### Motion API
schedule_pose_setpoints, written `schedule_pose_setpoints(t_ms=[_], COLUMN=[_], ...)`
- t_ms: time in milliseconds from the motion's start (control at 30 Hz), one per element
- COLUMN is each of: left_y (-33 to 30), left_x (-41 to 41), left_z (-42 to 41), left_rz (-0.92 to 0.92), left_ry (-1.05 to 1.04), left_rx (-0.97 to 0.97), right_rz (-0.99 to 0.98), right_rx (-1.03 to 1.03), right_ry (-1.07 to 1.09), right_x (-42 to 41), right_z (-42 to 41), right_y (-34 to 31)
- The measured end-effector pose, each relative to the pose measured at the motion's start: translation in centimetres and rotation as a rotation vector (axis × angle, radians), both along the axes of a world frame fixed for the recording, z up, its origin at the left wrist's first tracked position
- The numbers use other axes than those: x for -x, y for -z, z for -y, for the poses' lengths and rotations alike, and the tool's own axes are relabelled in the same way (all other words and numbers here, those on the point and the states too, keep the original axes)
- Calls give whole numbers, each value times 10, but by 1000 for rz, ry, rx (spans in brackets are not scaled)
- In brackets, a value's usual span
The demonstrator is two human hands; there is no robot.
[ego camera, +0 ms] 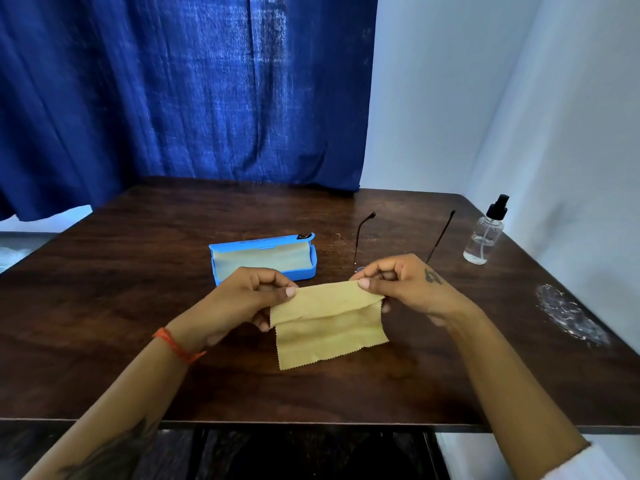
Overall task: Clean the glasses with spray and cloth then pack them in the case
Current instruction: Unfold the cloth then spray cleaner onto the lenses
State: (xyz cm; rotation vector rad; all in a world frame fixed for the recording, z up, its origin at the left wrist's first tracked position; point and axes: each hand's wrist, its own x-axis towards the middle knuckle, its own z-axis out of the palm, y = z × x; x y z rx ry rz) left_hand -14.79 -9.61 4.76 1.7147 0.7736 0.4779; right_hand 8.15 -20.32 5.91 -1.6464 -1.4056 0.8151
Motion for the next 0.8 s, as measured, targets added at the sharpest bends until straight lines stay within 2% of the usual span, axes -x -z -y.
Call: schedule_pose_setpoints(t_ms=[67, 133, 200, 333, 567, 667, 800], left_y=[5, 12, 16, 22, 41, 44, 41], left_x=[-6, -11, -12, -6, 10, 11, 12], left_z=[-7, -13, -14, -5, 9, 11, 14], left_rz=[-69, -141, -170, -139, -47, -16, -2], left_ry=[-69, -137, -180, -205, 26, 86, 165], left_rx=[-111, -324, -495, -646, -837, -856, -770], right_rz=[198, 429, 524, 534, 475, 485, 505], right_rx=[-40, -92, -112, -150, -170, -170, -131], right_ry=[58, 106, 119, 139, 108, 115, 61], right_x=[-2, -2, -2, 0, 0, -1, -3], right_z=[-10, -18, -22, -15, 13, 17, 21], right_y=[8, 13, 15, 18, 31, 37, 38])
